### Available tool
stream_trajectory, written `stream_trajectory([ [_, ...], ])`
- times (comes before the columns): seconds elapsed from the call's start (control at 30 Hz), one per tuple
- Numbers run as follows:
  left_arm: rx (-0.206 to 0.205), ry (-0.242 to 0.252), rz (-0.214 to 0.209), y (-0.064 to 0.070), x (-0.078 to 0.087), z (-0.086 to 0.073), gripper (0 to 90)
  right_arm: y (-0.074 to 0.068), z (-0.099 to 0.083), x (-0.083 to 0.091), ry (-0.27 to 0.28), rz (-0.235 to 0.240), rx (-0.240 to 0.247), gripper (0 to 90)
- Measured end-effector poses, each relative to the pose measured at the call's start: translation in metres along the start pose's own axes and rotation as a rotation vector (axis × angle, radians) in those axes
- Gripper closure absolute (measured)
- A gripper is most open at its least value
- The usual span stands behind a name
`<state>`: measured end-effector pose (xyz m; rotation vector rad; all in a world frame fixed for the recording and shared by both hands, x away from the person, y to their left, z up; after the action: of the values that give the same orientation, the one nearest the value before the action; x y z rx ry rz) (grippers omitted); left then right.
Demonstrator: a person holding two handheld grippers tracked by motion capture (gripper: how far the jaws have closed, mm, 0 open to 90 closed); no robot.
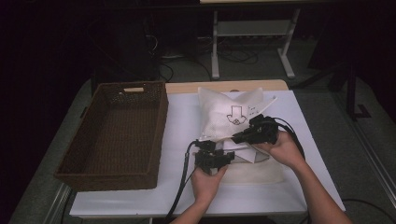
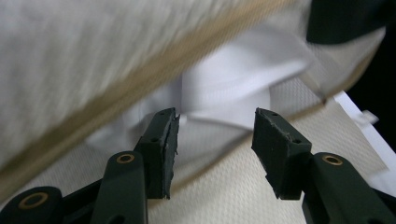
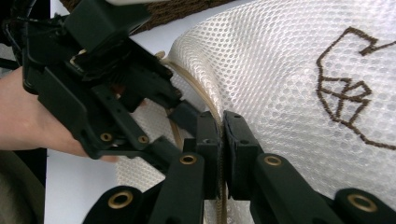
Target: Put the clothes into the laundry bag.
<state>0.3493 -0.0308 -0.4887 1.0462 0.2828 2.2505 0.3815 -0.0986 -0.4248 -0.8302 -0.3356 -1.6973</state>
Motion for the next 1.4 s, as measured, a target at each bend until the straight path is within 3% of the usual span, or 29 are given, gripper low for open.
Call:
stream_trajectory([
  [0.1,0.002,-0.019,-0.008,0.001,0.001,-0.003,55.1,0.000,0.000,-0.001,-0.004,0.000,0.001,84.6],
  [0.17,0.014,0.001,-0.024,0.004,0.000,0.000,61.2,0.000,0.001,-0.002,-0.001,0.001,-0.002,84.6],
  [0.23,0.013,0.037,-0.037,0.008,-0.001,0.006,74.0,-0.002,0.002,-0.003,0.001,0.009,-0.005,84.6],
  [0.4,0.041,0.066,-0.053,0.011,-0.009,0.022,84.6,-0.008,0.002,-0.003,-0.002,0.012,0.010,84.7],
  [0.57,0.081,0.067,-0.041,-0.001,-0.023,0.028,84.0,-0.014,0.005,0.005,0.021,0.032,0.000,84.6],
  [0.8,0.119,0.103,-0.041,-0.005,-0.024,0.041,82.8,-0.012,0.007,0.003,0.023,0.034,-0.003,85.0],
  [1.07,0.055,0.077,-0.047,0.002,-0.013,0.029,72.4,-0.008,0.000,0.000,0.004,0.017,-0.002,84.6],
  [1.17,0.000,0.044,-0.050,0.007,-0.005,0.019,67.7,-0.006,0.000,0.003,0.011,0.003,-0.009,81.9],
  [1.27,-0.008,0.030,-0.068,0.007,0.001,0.015,65.0,-0.003,-0.001,0.005,0.014,-0.012,-0.022,75.1],
  [1.4,0.036,-0.014,-0.099,0.000,0.004,0.012,64.1,-0.008,-0.001,0.012,0.043,-0.030,0.003,70.4],
])
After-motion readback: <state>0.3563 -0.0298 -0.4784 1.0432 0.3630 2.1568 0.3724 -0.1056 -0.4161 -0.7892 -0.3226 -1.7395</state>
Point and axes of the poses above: each handheld gripper's, and its own axes: x roughly backward along the jaws, z roughly out of its top, y roughly to its right, the point moved 10 cm from there along -x, roughly forward along the jaws, and after that the axes turned 4 degrees about z, right-handed, at the moved point
